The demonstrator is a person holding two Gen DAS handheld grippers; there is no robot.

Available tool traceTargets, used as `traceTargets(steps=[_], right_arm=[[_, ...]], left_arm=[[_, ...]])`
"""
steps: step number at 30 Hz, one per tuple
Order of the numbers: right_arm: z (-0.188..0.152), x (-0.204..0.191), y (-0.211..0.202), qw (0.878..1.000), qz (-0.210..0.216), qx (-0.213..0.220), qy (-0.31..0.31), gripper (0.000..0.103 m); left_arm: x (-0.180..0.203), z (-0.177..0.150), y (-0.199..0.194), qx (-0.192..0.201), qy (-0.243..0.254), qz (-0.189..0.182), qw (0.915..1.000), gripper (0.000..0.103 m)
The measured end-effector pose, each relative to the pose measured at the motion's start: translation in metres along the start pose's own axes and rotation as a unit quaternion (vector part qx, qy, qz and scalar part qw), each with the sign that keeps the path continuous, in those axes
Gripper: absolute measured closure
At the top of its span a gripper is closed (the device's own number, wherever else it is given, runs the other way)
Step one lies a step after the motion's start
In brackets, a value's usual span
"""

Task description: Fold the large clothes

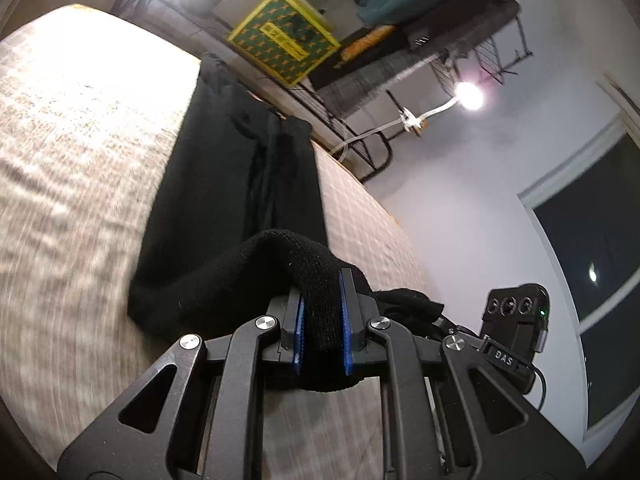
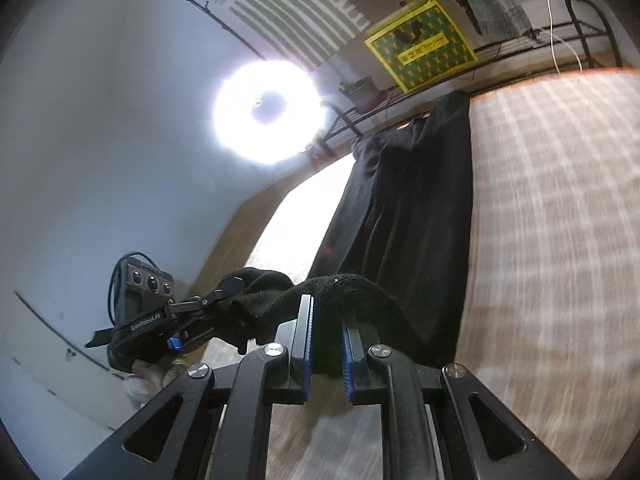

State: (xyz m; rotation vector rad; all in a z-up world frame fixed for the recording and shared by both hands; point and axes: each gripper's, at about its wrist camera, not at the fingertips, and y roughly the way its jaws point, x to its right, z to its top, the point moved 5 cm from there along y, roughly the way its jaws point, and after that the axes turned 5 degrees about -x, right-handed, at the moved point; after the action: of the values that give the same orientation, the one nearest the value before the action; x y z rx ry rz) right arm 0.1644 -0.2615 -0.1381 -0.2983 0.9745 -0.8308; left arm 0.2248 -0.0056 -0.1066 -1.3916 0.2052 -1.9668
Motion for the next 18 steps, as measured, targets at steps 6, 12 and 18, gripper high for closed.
traceTargets(steps=[6,12,18], right_arm=[[0.042,0.027,0.039,0.999,-0.043,-0.013,0.022,0.093],[0.059,0.048,0.069,0.996,-0.075,-0.032,0.039,0.093],[0.056,0.061,0.079,0.995,-0.078,-0.048,0.048,0.09]], left_arm=[[-0.042,0.035,0.039,-0.006,-0.042,0.033,0.9986,0.091],[-0.066,0.045,0.066,-0.016,-0.059,0.049,0.9969,0.091],[-0.071,0.049,0.075,-0.021,-0.055,0.065,0.9961,0.087]])
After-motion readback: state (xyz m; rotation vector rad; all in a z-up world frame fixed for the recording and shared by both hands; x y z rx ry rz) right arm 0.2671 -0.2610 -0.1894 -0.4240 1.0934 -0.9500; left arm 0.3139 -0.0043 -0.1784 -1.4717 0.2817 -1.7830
